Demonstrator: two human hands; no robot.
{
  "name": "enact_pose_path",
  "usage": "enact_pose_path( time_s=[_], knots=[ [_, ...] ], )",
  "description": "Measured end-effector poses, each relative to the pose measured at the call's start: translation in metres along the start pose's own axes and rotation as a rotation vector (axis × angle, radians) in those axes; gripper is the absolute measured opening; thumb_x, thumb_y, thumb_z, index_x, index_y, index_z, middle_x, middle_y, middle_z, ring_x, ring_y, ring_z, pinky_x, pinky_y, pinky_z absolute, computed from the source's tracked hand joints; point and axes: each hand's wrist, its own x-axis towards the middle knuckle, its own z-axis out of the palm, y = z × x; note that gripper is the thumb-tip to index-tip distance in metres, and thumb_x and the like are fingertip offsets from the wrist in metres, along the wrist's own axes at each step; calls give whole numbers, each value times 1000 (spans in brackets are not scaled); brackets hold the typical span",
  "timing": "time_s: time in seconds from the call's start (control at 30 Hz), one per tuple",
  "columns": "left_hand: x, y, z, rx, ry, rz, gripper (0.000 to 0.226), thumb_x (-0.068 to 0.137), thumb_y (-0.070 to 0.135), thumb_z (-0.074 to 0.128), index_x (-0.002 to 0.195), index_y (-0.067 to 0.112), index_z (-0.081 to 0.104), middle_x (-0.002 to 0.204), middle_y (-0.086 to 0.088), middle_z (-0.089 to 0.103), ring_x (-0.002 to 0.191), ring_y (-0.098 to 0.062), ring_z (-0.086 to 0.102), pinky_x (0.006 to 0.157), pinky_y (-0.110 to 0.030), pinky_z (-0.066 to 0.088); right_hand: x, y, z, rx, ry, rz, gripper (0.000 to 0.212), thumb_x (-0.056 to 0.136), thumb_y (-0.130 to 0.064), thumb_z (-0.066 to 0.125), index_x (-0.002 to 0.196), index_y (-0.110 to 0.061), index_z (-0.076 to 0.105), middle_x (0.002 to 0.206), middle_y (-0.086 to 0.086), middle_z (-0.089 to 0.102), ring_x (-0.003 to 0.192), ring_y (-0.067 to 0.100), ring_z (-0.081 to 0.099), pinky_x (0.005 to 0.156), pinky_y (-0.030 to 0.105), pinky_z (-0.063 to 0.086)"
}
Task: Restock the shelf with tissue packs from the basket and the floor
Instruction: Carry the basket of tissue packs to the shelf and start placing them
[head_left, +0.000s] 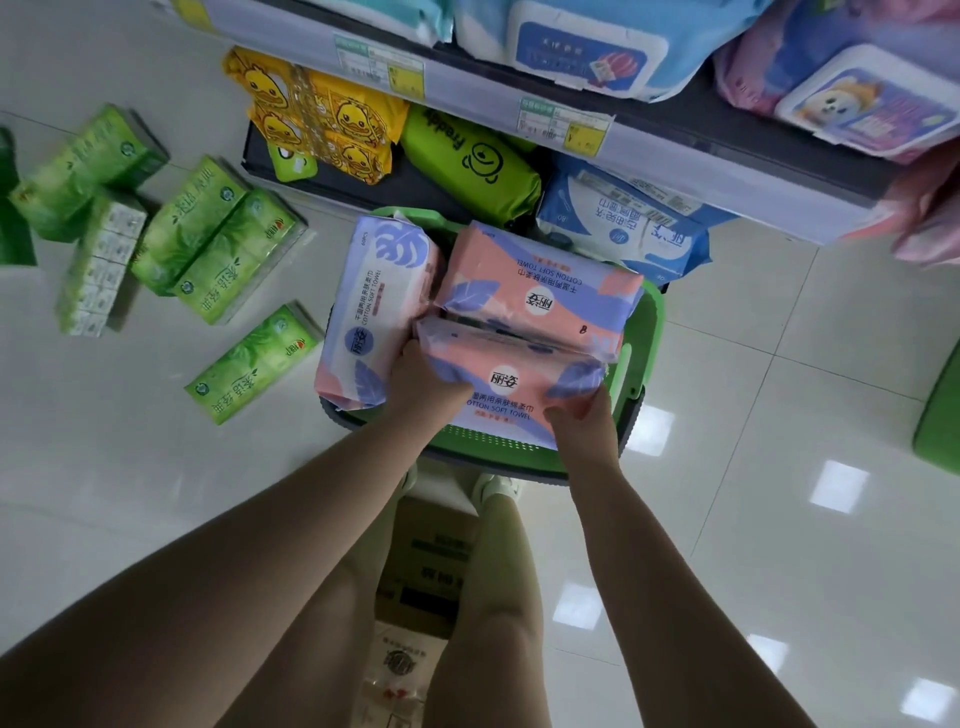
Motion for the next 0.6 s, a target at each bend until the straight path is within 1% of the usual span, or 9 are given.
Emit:
enact_pose_path(
  time_s=[0.07, 0.13, 0.2, 0.3, 0.37, 0.43, 0.5, 0.57, 0.6],
  knots=[
    [-19, 5, -12, -83, 0, 32, 70, 76, 7, 64, 137, 10, 30, 110, -3, 49, 91, -18, 52, 60, -16, 44, -14, -7, -8, 5, 7, -56, 42, 78, -4, 55, 119, -12, 45, 96, 1, 56, 76, 16, 51, 53, 20, 34],
    [-40, 13, -25, -139, 1, 52, 62, 79, 6, 64, 133, 6, 33, 100, -1, 48, 79, -12, 48, 48, -11, 35, -32, -19, -18, 16, 12, -133, 45, 77, -3, 56, 119, -13, 45, 96, 0, 56, 71, 9, 51, 50, 18, 35],
    [-64, 22, -44, -191, -6, 69, 60, 80, 10, 64, 132, 4, 34, 105, -6, 50, 83, -14, 47, 52, -17, 36, -55, -33, -30, 19, 23, -235, 49, 72, -9, 55, 119, -16, 46, 95, -2, 59, 74, 5, 54, 49, 13, 37],
    [-103, 40, -75, -237, 29, 160, 69, 73, 22, 69, 132, 7, 37, 119, -7, 51, 102, -20, 50, 71, -24, 37, -95, -57, -53, 38, 19, -358, 60, 61, -19, 47, 121, -20, 46, 97, -5, 62, 85, 12, 60, 56, 14, 41],
    [-132, 55, -98, -305, 52, 267, 67, 65, 27, 67, 125, 12, 42, 114, -1, 53, 107, -19, 52, 83, -27, 38, -125, -76, -72, 80, 33, -421, 62, 61, -19, 47, 123, -25, 44, 97, -10, 61, 85, 4, 59, 57, 8, 42],
    [-162, 72, -123, -342, 80, 370, 47, 74, 16, 71, 111, 22, 44, 100, 15, 54, 99, -10, 55, 84, -29, 42, -161, -96, -90, 127, 65, -533, 61, 64, -18, 49, 123, -33, 42, 98, -14, 60, 84, -5, 57, 60, 3, 41],
    [-194, 92, -147, -404, 86, 466, 40, 76, 11, 68, 100, 32, 44, 86, 32, 55, 85, 10, 55, 78, -19, 46, -193, -117, -110, 127, 90, -679, 61, 67, -16, 50, 125, -33, 41, 89, -14, 59, 74, -7, 55, 61, 2, 41],
    [-220, 105, -169, -459, 110, 549, 43, 68, 19, 65, 100, 41, 45, 90, 35, 58, 85, 16, 55, 71, -5, 42, -220, -140, -129, 206, 100, -791, 67, 69, -12, 51, 134, -26, 39, 81, -11, 60, 68, -6, 55, 60, 2, 42],
    [-231, 109, -175, -497, 119, 575, 47, 64, 23, 63, 102, 45, 46, 96, 33, 59, 89, 15, 56, 71, -3, 43, -232, -142, -136, 218, 92, -813, 70, 69, -12, 52, 136, -28, 38, 84, -13, 62, 71, -5, 57, 62, 3, 43]
  ],
)
